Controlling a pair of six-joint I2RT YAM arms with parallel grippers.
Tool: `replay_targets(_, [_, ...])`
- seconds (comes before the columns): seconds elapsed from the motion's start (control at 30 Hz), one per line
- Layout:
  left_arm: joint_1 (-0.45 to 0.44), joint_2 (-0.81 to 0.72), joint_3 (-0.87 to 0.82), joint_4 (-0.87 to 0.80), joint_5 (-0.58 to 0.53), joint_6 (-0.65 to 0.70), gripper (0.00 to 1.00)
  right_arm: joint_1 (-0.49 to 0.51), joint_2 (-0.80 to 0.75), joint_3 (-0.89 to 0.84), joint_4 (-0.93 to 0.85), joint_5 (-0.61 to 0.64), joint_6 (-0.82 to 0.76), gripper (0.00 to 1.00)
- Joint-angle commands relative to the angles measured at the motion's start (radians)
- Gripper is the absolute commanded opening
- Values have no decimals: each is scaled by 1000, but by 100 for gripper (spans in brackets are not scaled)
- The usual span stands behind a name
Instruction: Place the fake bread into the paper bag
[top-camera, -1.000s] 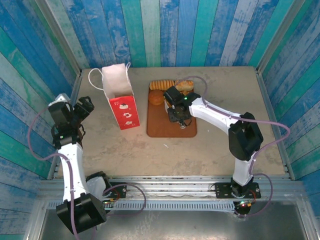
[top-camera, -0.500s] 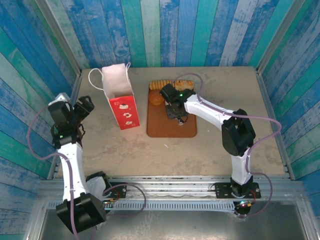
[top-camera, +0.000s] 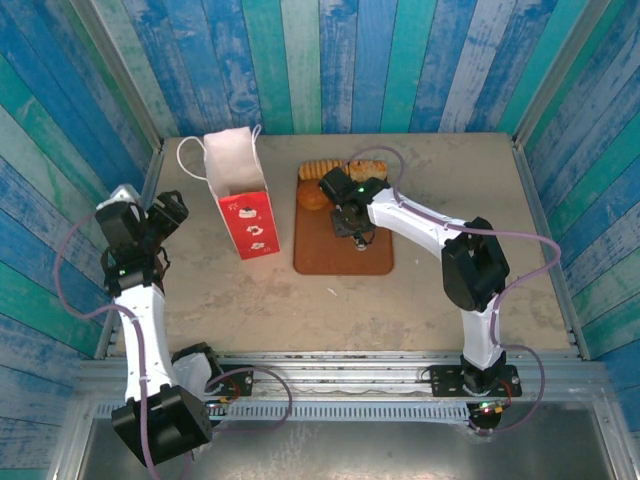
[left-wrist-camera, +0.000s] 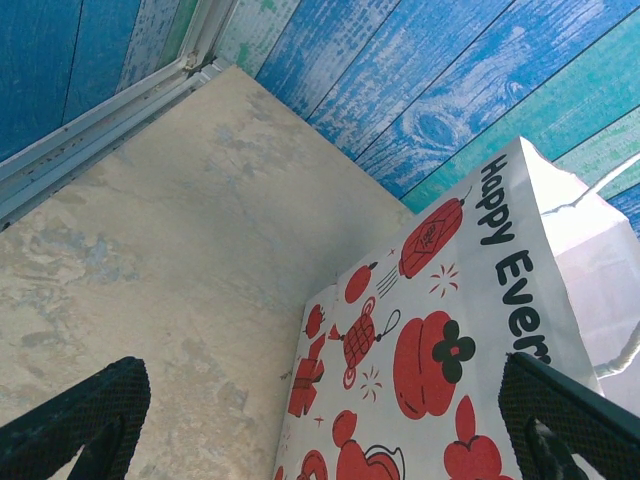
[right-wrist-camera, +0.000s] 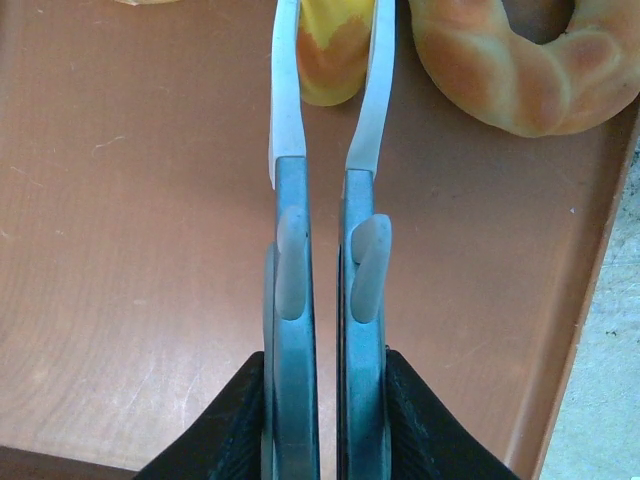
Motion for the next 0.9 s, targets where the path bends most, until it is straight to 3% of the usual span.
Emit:
replay_targets(0.0, [4, 5, 36, 5, 10, 16, 94, 2, -75, -8, -14, 17, -6, 14])
replay_targets(0.2, [4, 12, 88, -13, 24, 23, 94, 21, -172, -35, -6, 32, -11, 5])
replay_targets(0.43, [9, 80, 262, -53, 86, 43, 94, 67, -320, -53, -1, 95, -21, 3])
replay_targets(0.77, [9, 266, 476, -88, 331, 109, 99, 182, -484, 34, 58, 174, -97, 2])
replay_targets(0.87, [8, 324, 503, -85, 376, 140, 94, 219, -501, 69, 97, 191, -129, 1])
